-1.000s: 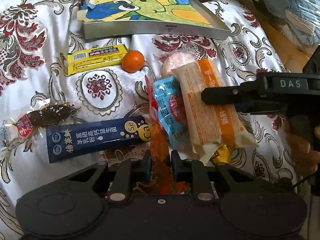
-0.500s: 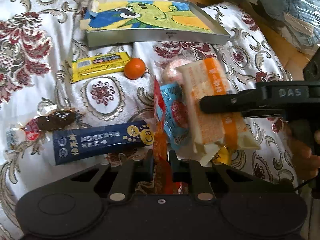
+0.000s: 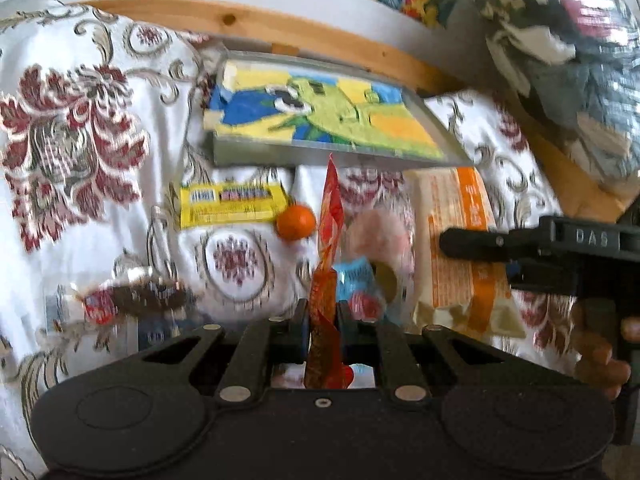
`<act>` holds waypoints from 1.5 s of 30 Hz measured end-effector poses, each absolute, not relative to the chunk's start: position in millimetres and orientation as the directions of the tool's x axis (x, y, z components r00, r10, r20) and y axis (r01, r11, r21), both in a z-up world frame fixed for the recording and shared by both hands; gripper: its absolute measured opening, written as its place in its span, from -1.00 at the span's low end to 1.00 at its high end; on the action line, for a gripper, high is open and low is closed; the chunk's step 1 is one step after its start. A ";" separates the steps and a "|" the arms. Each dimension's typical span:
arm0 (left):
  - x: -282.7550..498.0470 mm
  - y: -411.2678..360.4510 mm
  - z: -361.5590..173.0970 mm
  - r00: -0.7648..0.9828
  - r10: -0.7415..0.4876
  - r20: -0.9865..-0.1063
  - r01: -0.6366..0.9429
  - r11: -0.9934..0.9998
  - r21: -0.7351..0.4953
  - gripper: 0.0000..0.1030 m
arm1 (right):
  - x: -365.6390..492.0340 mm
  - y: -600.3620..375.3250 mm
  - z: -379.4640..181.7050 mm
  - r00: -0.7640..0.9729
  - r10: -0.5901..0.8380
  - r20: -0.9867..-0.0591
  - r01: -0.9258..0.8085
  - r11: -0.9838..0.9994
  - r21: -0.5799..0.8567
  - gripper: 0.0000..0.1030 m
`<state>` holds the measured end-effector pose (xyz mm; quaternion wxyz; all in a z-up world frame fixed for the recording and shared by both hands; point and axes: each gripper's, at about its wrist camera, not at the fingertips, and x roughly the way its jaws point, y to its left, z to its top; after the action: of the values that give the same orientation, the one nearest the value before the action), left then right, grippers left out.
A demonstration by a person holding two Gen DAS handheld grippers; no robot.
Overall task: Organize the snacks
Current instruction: 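Lift the red pack with the left tool while the right tool carries the bread roll toward the tray, then open both tools over the metal tray, dropping the red pack and bread roll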
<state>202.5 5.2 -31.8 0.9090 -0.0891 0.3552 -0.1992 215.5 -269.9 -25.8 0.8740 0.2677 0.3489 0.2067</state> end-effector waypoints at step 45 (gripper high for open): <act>440.2 -89.6 -14.2 0.774 -0.310 -0.553 0.103 0.922 -0.373 -0.71 | 396.9 -332.0 -25.2 0.871 0.251 -0.423 0.004 0.857 0.516 0.13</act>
<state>440.2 -89.6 -14.2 0.9276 -0.1628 0.3174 -0.1113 396.9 -332.0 -25.2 0.9317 0.2595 0.2454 0.0664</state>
